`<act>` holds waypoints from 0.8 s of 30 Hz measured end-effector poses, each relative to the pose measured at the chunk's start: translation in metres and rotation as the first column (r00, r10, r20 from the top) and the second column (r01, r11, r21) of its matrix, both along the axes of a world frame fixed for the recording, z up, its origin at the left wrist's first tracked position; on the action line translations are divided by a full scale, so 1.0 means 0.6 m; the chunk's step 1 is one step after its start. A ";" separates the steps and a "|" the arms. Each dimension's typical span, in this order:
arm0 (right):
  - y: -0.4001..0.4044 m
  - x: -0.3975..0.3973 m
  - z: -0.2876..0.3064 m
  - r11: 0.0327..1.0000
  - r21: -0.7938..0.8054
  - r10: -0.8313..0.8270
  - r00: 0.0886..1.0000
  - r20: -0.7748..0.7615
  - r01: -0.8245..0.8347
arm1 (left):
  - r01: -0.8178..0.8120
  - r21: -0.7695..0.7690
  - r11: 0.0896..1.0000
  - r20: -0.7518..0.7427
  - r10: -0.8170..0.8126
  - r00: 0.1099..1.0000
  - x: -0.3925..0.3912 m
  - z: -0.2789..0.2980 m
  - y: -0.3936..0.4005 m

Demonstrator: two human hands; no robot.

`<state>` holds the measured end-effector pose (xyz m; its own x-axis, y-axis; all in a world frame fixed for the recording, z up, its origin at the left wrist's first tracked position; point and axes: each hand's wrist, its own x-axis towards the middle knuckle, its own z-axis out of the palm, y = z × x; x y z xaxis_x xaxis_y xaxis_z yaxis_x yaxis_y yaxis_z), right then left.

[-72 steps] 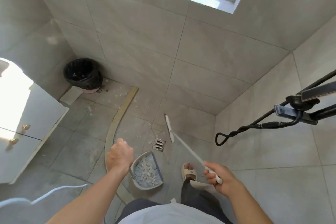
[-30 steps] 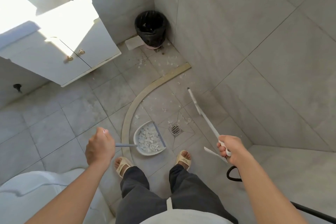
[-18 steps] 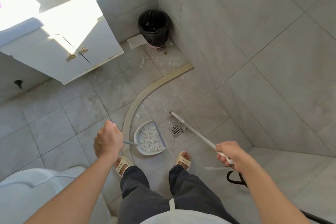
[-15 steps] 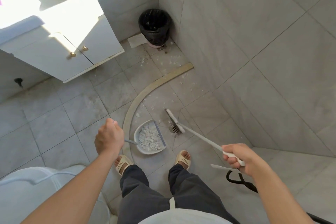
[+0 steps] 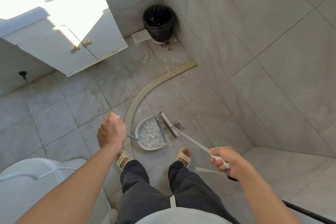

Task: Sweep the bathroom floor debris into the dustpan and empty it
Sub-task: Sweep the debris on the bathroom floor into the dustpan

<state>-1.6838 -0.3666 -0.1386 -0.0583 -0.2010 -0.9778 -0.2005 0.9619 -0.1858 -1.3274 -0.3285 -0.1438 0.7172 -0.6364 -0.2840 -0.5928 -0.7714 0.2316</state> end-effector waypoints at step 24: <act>0.020 -0.002 0.029 0.992 -0.118 0.033 0.999 -0.009 -0.034 | 0.020 -0.003 1.000 -0.033 -0.020 0.999 0.033 0.011 0.045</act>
<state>-1.6849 -0.3549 -0.1214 -0.0565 -0.3171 -0.9467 -0.2340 0.9260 -0.2962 -1.3077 -0.3012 -0.1373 0.6947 -0.6512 -0.3055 -0.5998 -0.7589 0.2537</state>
